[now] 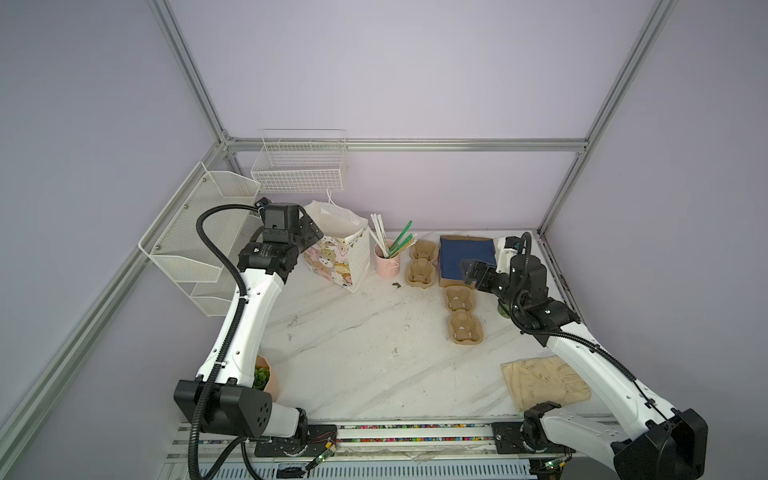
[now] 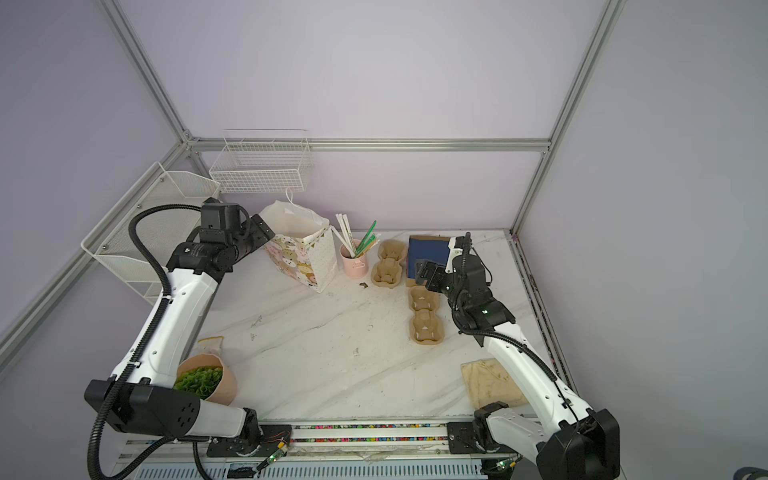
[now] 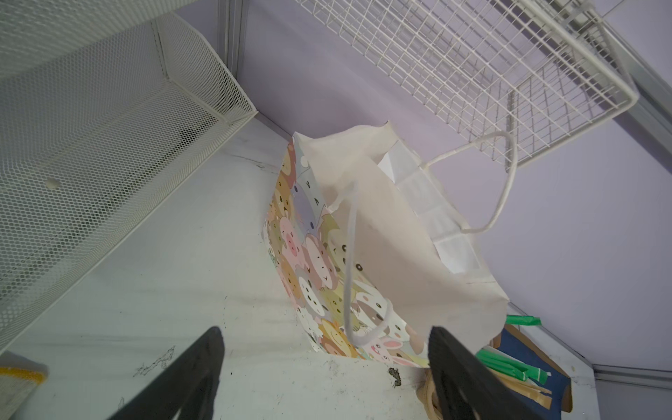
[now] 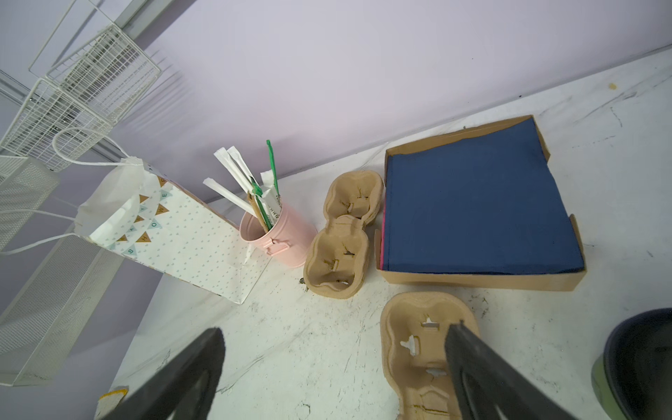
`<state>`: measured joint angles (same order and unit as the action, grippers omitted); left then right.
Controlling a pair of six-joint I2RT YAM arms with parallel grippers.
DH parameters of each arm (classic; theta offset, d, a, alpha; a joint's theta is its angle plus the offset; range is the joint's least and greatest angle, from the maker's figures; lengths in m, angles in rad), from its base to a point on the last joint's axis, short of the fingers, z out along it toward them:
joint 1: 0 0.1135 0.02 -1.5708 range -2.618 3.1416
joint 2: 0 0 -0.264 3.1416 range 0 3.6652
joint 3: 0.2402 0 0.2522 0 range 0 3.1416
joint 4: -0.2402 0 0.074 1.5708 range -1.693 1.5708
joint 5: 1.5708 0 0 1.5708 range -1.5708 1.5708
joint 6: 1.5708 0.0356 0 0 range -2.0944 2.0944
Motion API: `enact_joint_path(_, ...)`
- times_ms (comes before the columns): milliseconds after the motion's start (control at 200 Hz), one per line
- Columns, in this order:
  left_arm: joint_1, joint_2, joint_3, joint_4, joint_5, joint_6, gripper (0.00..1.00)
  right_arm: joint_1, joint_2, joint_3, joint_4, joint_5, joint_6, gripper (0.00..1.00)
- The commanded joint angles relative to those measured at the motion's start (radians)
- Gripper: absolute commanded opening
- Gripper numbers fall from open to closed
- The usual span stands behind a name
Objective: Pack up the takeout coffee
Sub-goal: 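Reach left gripper to the gift bag handle while right gripper hovers over carrier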
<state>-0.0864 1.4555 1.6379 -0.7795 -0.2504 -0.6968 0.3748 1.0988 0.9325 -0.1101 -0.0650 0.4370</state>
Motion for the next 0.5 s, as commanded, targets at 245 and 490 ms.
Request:
enact_joint_path(245,0.008,0.082,0.126,0.045,0.076,-0.003,0.85,0.023,-0.026,-0.017,-0.015,-0.038,-0.003,0.97)
enact_joint_path(490,0.008,0.120,0.123,0.027,0.115,-0.007,0.86,0.034,-0.016,-0.018,-0.014,-0.048,-0.004,0.97)
